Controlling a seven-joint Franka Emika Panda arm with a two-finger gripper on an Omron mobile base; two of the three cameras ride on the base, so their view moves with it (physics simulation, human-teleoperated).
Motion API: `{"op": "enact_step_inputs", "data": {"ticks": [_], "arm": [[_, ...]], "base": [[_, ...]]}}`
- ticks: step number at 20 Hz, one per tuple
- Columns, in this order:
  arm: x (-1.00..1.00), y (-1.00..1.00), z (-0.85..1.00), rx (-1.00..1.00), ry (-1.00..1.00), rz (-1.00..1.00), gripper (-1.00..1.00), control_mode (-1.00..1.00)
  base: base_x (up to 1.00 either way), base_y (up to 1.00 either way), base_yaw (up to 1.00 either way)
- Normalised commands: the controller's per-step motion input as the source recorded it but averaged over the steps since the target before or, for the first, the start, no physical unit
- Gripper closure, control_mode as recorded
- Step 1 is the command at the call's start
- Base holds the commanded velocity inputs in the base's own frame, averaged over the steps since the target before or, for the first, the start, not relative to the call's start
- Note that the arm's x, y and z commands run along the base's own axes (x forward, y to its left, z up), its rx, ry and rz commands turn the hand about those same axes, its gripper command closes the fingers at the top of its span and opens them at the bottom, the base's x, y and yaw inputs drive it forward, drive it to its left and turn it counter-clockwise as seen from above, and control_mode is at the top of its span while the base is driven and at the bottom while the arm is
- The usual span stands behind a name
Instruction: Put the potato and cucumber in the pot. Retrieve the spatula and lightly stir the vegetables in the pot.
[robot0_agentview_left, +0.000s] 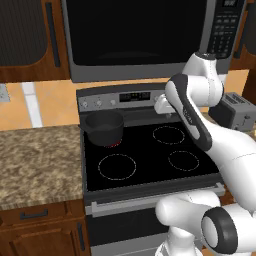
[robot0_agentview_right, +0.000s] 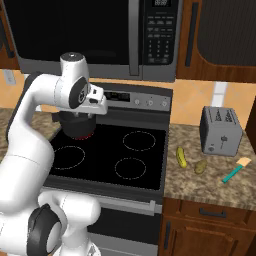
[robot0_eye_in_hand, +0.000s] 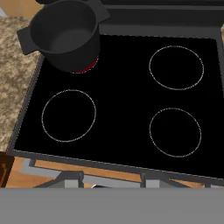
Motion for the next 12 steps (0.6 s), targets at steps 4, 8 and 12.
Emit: {"op": "enact_step_inputs", "data": {"ticks": [4, 8, 12], "arm": [[0.0, -0.15, 0.0, 0.0, 0.0, 0.0, -1.0, -1.0], [0.0, -0.11, 0.0, 0.0, 0.0, 0.0, -1.0, 1.0], [0.0, 0.0, 0.0, 0.0, 0.0, 0.0, -1.0, 1.0]], "base": [[0.0, 0.0, 0.0], [0.0, -0.13, 0.0], [0.03, -0.28, 0.0]]}}
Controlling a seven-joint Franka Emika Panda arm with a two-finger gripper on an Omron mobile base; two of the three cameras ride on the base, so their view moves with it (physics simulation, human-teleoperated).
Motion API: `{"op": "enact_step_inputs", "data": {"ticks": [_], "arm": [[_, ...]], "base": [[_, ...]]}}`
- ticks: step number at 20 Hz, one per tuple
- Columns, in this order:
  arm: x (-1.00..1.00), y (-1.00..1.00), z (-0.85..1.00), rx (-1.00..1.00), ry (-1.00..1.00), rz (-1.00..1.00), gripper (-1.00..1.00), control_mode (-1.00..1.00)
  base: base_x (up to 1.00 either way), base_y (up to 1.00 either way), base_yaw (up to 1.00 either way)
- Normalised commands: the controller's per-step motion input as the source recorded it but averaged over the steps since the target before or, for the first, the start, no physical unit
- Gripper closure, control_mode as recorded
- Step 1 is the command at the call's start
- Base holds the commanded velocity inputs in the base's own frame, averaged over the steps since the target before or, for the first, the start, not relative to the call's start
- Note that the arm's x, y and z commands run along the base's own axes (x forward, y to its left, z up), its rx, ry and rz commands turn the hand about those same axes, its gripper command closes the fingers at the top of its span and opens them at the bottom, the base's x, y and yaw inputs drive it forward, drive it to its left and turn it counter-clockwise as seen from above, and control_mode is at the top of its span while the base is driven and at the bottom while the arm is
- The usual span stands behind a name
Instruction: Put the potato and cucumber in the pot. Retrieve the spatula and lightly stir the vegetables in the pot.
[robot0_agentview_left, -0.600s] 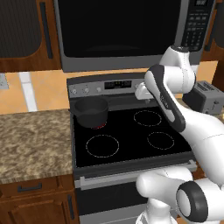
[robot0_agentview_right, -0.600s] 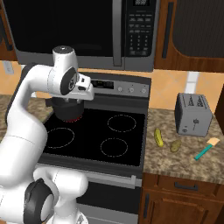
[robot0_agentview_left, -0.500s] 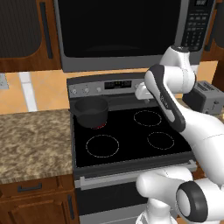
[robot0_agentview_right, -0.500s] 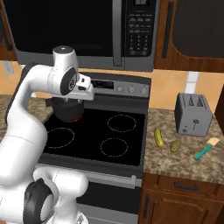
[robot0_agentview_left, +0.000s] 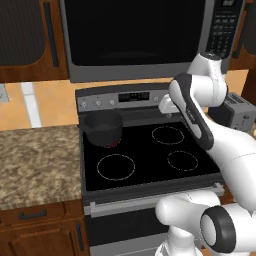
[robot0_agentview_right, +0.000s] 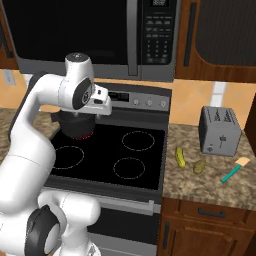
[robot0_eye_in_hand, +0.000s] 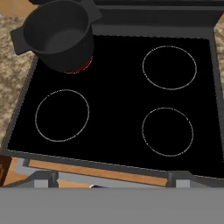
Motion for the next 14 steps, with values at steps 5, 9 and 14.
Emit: {"op": "enact_step_inputs", "data": {"ticks": [5, 9, 14], "arm": [[0.0, 0.0, 0.0, 0.0, 0.0, 0.0, -1.0, 1.0], [0.0, 0.0, 0.0, 0.0, 0.0, 0.0, -1.0, 1.0], [0.0, 0.0, 0.0, 0.0, 0.0, 0.0, -1.0, 1.0]], "base": [[0.01, -0.46, 0.0], [0.19, -0.49, 0.0], [0.64, -0.09, 0.0]]}}
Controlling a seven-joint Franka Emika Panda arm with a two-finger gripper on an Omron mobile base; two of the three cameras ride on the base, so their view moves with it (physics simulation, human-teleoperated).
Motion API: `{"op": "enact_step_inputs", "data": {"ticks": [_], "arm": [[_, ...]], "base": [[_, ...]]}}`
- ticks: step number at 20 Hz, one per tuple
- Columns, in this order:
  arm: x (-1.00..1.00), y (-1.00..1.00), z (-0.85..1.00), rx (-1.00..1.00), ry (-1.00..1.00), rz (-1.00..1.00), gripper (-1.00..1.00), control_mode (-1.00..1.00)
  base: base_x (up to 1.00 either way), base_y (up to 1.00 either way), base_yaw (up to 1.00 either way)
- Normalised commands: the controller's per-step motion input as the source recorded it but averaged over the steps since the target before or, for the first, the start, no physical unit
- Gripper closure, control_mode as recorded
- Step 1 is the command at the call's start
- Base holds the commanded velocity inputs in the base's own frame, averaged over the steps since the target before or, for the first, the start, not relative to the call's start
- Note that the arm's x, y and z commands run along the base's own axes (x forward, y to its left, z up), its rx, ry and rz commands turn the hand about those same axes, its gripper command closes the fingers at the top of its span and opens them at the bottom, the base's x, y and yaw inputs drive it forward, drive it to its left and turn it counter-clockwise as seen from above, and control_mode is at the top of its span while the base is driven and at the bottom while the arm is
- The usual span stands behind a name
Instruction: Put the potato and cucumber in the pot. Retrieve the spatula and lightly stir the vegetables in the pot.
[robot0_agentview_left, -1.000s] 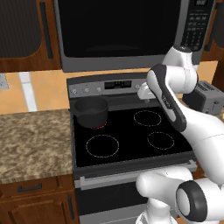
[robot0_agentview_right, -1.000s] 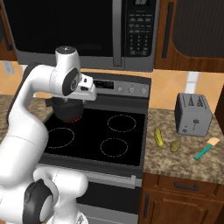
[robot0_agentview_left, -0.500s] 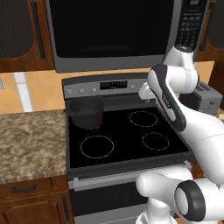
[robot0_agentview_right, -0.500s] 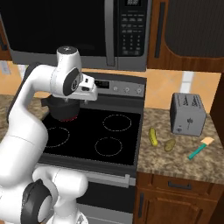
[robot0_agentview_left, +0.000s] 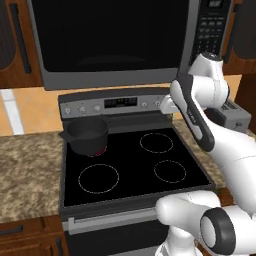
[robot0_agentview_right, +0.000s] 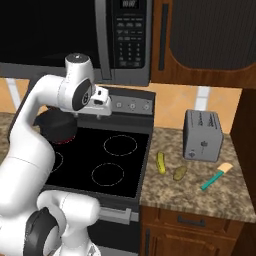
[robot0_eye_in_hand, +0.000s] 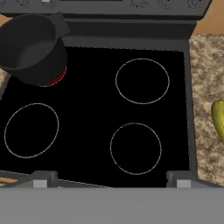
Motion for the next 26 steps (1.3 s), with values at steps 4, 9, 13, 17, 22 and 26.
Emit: {"op": "enact_step_inputs", "data": {"ticks": [4, 9, 13, 17, 22, 26], "arm": [[0.0, 0.0, 0.0, 0.0, 0.0, 0.0, -1.0, 1.0], [0.02, -0.21, -0.04, -0.04, 0.0, -0.03, -1.0, -1.0], [0.0, -0.9, -0.36, -0.09, 0.0, -0.13, -1.0, -1.0], [-0.05, -1.0, -0.58, -0.02, 0.0, -0.13, -1.0, -1.0], [-0.01, -0.93, -0.73, -0.01, 0.0, -0.09, -1.0, -1.0], [0.13, -0.84, -0.62, -0.03, 0.01, -0.08, -1.0, -1.0]], "base": [[0.92, -0.11, 0.0], [0.18, -0.04, 0.0], [0.0, 0.0, 0.0], [0.0, 0.0, 0.0], [0.0, 0.0, 0.0], [0.0, 0.0, 0.0]]}}
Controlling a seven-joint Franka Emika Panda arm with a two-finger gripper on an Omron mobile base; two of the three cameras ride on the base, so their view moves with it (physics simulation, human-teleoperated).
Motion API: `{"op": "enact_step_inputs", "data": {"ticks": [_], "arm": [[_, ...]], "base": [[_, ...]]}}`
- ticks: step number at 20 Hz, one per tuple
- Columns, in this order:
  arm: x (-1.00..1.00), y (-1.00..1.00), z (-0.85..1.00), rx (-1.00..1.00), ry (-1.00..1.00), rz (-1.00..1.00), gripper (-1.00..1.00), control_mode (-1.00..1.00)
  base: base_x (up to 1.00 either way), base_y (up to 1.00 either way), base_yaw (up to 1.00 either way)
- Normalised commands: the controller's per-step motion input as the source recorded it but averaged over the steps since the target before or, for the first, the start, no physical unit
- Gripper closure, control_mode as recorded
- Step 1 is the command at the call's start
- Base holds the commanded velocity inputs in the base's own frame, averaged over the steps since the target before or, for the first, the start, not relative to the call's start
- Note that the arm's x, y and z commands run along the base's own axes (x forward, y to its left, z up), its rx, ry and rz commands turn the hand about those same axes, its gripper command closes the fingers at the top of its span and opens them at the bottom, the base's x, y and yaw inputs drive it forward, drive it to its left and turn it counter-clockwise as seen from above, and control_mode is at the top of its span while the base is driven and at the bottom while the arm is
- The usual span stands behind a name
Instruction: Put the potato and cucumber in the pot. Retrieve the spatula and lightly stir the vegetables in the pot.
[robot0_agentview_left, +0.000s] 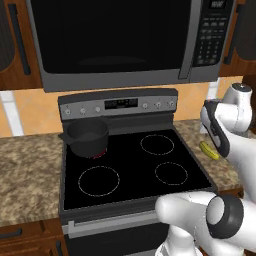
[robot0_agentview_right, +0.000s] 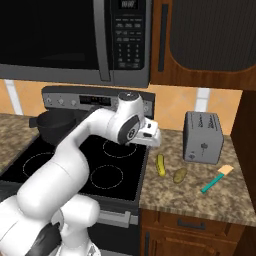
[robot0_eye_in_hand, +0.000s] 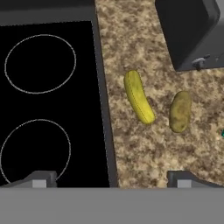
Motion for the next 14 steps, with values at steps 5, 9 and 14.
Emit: {"op": "enact_step_inputs", "data": {"ticks": [5, 9, 14], "arm": [[0.43, -0.5, -0.61, -0.06, 0.02, -0.02, -1.0, -1.0], [0.64, -0.08, -0.46, -0.06, 0.0, 0.0, -1.0, -1.0], [0.48, -0.05, -0.44, -0.03, 0.0, 0.0, -1.0, -1.0]], "base": [[0.0, 0.0, 0.0], [0.0, 0.0, 0.0], [0.0, 0.0, 0.0]]}}
